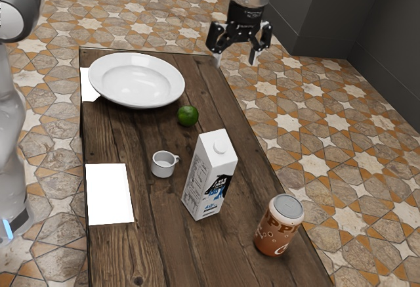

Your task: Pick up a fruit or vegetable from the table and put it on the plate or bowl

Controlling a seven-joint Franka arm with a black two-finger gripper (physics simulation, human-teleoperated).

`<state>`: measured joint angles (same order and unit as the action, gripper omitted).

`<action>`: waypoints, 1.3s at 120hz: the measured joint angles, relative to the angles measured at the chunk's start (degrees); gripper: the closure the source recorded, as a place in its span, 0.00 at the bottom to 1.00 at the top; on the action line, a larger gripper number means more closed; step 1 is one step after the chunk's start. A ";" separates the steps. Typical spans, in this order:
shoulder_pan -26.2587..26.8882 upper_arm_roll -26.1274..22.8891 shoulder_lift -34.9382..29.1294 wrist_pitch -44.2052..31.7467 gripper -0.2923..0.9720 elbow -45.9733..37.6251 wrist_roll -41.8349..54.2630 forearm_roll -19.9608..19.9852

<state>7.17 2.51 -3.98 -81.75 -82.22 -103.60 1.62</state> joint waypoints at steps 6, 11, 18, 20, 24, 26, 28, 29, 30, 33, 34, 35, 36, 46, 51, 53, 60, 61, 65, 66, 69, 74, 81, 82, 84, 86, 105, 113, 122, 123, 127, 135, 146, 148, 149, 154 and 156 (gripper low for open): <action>-0.20 -0.01 0.13 0.16 0.23 0.04 -2.84 0.26; -0.26 -0.03 0.18 0.26 0.23 0.06 -5.02 0.43; 0.23 -0.05 0.24 0.38 0.23 0.05 -7.80 0.51; 0.58 -0.03 0.24 0.41 0.23 -0.01 -8.52 0.51; 1.50 0.04 0.05 0.55 0.23 -0.10 -9.90 0.42; 1.96 0.05 -0.03 0.64 0.23 -0.14 -10.56 0.37; 2.48 0.09 -0.15 0.77 0.23 -0.19 -11.17 0.34; 2.76 0.14 -0.23 0.88 0.23 -0.21 -11.43 0.32; 3.05 0.17 -0.31 0.99 0.23 -0.23 -11.69 0.31; 3.98 0.48 -0.57 1.45 0.23 -0.27 -11.87 0.24; 4.37 0.73 -0.63 1.61 0.23 -0.28 -11.72 0.21; 4.83 1.11 -0.66 1.78 0.23 -0.27 -11.24 0.14; 5.16 1.44 -0.69 1.93 0.23 -0.27 -10.76 0.07; 3.80 0.68 0.07 2.50 0.23 0.62 -0.50 -1.67; 4.35 0.32 0.91 1.61 0.23 0.92 6.35 -1.93; 4.73 0.31 1.47 1.02 0.23 0.98 9.30 -2.14; 6.61 1.08 2.85 -1.83 0.23 1.10 20.31 -2.95; 6.83 1.21 3.02 -2.20 0.23 1.10 21.83 -2.99; 7.64 1.75 3.84 -3.55 0.23 1.12 27.72 -3.12; 7.94 1.99 4.11 -3.86 0.23 1.11 29.11 -3.15; 9.70 3.65 5.11 -4.71 0.23 1.10 33.05 -3.22; 12.03 6.24 6.17 -6.01 0.23 1.05 39.18 -3.36; 12.98 9.39 4.73 -9.27 0.23 -2.04 47.10 -3.44; 12.90 9.72 4.35 -9.83 0.23 -2.65 48.17 -3.45; 12.81 10.37 3.05 -11.06 0.23 -4.36 50.26 -3.48; 12.59 10.86 1.36 -12.38 0.23 -6.55 52.30 -3.52; -9.61 12.11 -8.10 -23.58 0.23 -23.33 68.98 -3.38; -11.55 12.01 -8.73 -26.35 0.23 -25.05 74.81 -3.47; -11.81 11.10 -9.41 -28.77 0.23 -27.02 81.03 -3.74; -11.86 10.84 -9.60 -28.98 0.23 -27.31 81.81 -3.73; -11.55 10.06 -10.41 -29.69 0.23 -28.22 84.84 -3.67; -10.00 9.37 -11.50 -30.81 0.23 -30.81 90.06 -3.52; -8.14 8.97 -11.16 -31.95 0.23 -34.45 96.20 -3.42; -7.88 8.81 -11.26 -32.11 0.23 -35.19 97.21 -3.41; -7.80 8.68 -11.40 -32.19 0.23 -35.65 97.71 -3.41; -7.61 8.10 -12.06 -32.54 0.23 -37.77 100.11 -3.41; -7.65 7.96 -12.47 -32.66 0.23 -38.57 101.03 -3.43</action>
<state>-0.47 10.47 -16.45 -114.42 -120.79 -2.57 -1.81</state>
